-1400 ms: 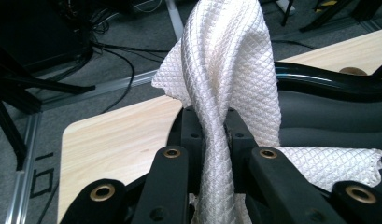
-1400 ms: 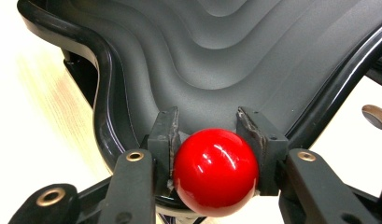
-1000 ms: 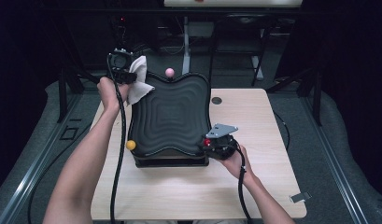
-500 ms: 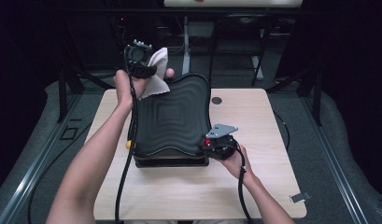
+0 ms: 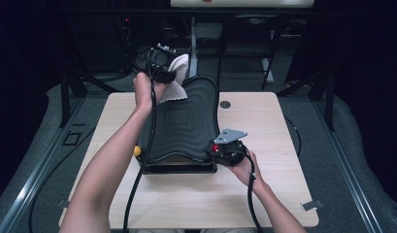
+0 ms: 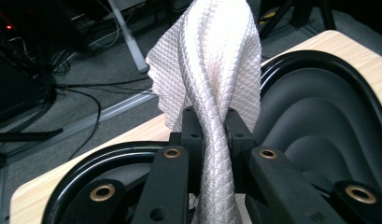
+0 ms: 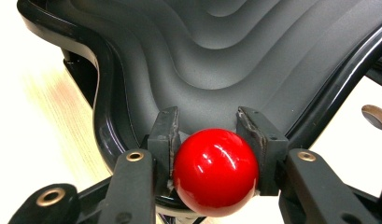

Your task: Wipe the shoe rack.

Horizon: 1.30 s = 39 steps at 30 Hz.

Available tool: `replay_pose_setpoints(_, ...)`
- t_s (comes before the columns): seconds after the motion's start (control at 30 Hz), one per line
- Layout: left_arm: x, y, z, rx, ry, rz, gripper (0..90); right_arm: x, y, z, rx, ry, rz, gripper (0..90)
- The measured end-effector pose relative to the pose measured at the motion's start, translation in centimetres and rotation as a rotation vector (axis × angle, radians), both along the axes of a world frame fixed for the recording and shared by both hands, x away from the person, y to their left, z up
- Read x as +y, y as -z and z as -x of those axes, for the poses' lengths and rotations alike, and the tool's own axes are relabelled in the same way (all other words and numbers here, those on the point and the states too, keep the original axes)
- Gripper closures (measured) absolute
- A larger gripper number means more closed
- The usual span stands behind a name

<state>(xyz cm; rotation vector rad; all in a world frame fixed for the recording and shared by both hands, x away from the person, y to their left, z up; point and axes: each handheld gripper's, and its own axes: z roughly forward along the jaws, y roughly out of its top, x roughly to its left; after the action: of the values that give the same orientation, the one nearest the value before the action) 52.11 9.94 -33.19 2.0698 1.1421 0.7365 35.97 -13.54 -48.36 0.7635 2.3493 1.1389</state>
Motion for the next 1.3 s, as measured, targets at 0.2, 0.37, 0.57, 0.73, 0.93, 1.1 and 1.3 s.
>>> replay_pose_setpoints(0.2, 2.2, 1.0, -1.1, 0.064, -0.057, 0.035, 81.5, 0.0, 0.0, 0.0, 0.0, -0.001, -0.002, 59.7)
replay_pose_setpoints(0.37, 2.8, 0.6, -0.9, 0.051, -0.058, 0.052, 81.5, 0.0, 0.0, 0.0, 0.0, -0.001, 0.0, 59.8)
replay_pose_setpoints(0.57, 1.3, -0.4, -0.1, 0.017, -0.001, 0.057, 81.0, 0.0, 0.0, 0.0, -0.001, 0.0, -0.002, 59.8)
replay_pose_setpoints(0.73, -0.3, -0.4, 0.0, 0.013, 0.028, 0.037, 80.8, 0.0, 0.0, 0.0, -0.001, 0.0, -0.002, 59.8)
replay_pose_setpoints(0.93, -0.2, -0.2, -0.2, 0.017, 0.019, 0.018, 81.1, 0.0, 0.0, 0.0, -0.001, 0.0, -0.001, 59.7)
replay_pose_setpoints(1.1, 1.3, 0.4, -0.8, 0.062, -0.03, 0.028, 81.4, 0.0, 0.0, 0.0, -0.002, -0.002, 0.002, 59.8)
replay_pose_setpoints(1.3, 1.5, -0.2, -0.3, 0.049, -0.029, 0.12, 82.5, 0.0, 0.0, 0.0, -0.001, -0.001, -0.002, 59.8)
